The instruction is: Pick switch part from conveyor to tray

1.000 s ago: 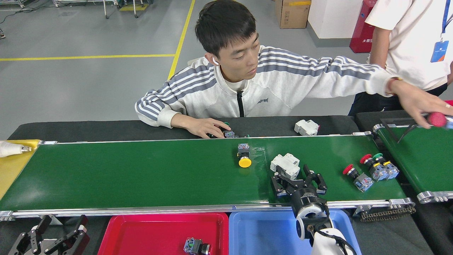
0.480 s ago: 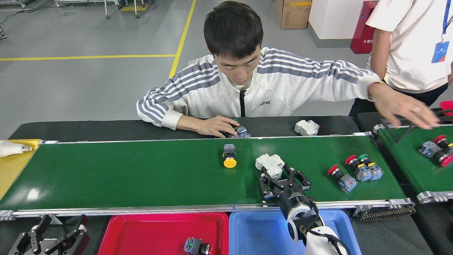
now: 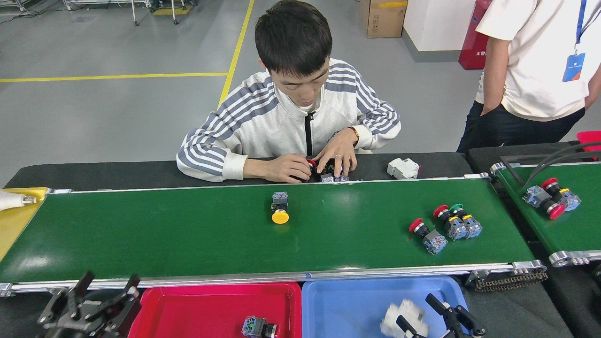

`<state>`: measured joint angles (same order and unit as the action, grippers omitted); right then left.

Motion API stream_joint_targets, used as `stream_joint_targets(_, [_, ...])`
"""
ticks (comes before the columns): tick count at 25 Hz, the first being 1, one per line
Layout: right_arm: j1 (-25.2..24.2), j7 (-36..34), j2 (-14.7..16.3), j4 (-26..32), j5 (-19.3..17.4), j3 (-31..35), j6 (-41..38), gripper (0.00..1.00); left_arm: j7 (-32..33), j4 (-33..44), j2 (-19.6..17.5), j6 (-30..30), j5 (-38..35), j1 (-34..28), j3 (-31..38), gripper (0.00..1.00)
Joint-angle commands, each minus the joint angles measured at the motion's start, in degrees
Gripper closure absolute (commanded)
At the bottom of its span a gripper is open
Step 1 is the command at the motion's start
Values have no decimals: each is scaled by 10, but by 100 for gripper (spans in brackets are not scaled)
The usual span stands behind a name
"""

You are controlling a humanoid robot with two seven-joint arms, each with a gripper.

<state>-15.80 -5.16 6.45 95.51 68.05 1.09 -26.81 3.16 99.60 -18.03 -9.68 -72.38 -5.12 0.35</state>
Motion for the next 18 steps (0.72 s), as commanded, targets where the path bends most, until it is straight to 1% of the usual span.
stream_joint_targets(1, [12, 19, -36, 9, 5, 3, 98, 0, 7, -4, 26, 10, -45, 45, -32, 0])
stream_joint_targets(2, [22, 27, -48, 11, 13, 2, 144, 1, 12, -20, 54, 10, -82, 73, -53, 0])
stream_joint_targets(3, [31, 33, -48, 12, 25, 1, 177, 1, 21, -37, 84, 9, -112, 95, -69, 0])
stream_joint_targets(4, [39, 40, -50, 12, 45, -1, 204, 2, 31, -57, 116, 8, -141, 114, -79, 0])
stream_joint_targets(6, [43, 58, -62, 11, 77, -12, 239, 2, 40, -99, 163, 7, -183, 149, -85, 0])
stream_joint_targets(7, [45, 62, -67, 11, 83, -17, 248, 2, 41, -116, 175, 7, -194, 160, -86, 0])
stream_joint_targets(9, [67, 73, -66, 9, 87, -33, 258, 2, 41, -178, 207, 10, -212, 195, -85, 0])
stream_joint_targets(12, [101, 81, -65, -10, 97, -46, 259, 2, 43, -245, 221, 24, -220, 240, -86, 0])
stream_joint_targets(16, [143, 92, -70, -56, 108, -85, 261, 2, 43, -298, 222, 35, -220, 273, -83, 0])
stream_joint_targets(18, [167, 96, -79, -78, 108, -97, 274, 2, 44, -332, 220, 40, -220, 288, -80, 0])
